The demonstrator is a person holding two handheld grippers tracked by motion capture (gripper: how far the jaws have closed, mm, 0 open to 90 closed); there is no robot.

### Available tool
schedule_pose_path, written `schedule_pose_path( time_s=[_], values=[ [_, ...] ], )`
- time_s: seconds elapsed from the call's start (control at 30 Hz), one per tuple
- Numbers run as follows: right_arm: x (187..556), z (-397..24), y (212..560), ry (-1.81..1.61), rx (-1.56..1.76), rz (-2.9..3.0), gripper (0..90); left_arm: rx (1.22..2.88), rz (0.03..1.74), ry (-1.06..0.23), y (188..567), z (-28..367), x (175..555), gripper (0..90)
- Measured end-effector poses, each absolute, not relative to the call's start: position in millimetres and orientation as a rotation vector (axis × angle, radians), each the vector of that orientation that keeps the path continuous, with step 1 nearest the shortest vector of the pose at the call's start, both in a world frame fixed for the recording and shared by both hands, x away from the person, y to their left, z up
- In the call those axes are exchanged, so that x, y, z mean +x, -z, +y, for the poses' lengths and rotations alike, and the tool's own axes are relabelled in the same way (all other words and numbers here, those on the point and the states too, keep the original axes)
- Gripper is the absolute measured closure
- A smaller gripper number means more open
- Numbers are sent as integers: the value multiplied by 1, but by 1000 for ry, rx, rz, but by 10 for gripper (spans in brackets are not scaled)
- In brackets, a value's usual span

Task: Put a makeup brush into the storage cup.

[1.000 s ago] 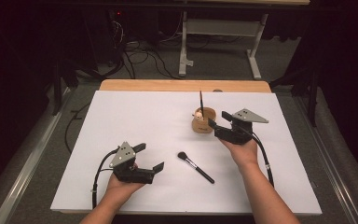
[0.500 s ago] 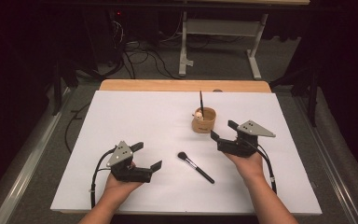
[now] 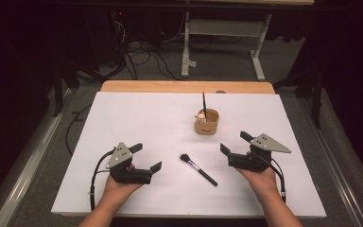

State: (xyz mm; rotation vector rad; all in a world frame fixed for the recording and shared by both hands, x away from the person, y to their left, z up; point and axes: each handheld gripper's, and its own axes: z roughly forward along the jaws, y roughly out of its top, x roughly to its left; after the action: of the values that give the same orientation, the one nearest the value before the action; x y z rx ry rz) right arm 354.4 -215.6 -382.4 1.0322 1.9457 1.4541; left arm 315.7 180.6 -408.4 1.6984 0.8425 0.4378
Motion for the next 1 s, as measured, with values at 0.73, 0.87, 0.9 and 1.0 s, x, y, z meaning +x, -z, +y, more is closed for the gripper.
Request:
schedule_pose_path(
  time_s=[0.73, 0.87, 0.9, 1.0],
  values=[
    [333, -226, 393, -1408, 1059, 1934, 10, 1696, 834, -413, 408, 182, 315, 9],
    [334, -227, 394, -1407, 1060, 1934, 10, 1696, 837, -409, 408, 181, 316, 9],
    [334, -228, 395, -1405, 1062, 1936, 10, 1695, 838, -408, 408, 181, 317, 9],
    [335, -229, 395, -1383, 1056, 1939, 10, 1705, 835, -402, 410, 179, 317, 9]
  ],
)
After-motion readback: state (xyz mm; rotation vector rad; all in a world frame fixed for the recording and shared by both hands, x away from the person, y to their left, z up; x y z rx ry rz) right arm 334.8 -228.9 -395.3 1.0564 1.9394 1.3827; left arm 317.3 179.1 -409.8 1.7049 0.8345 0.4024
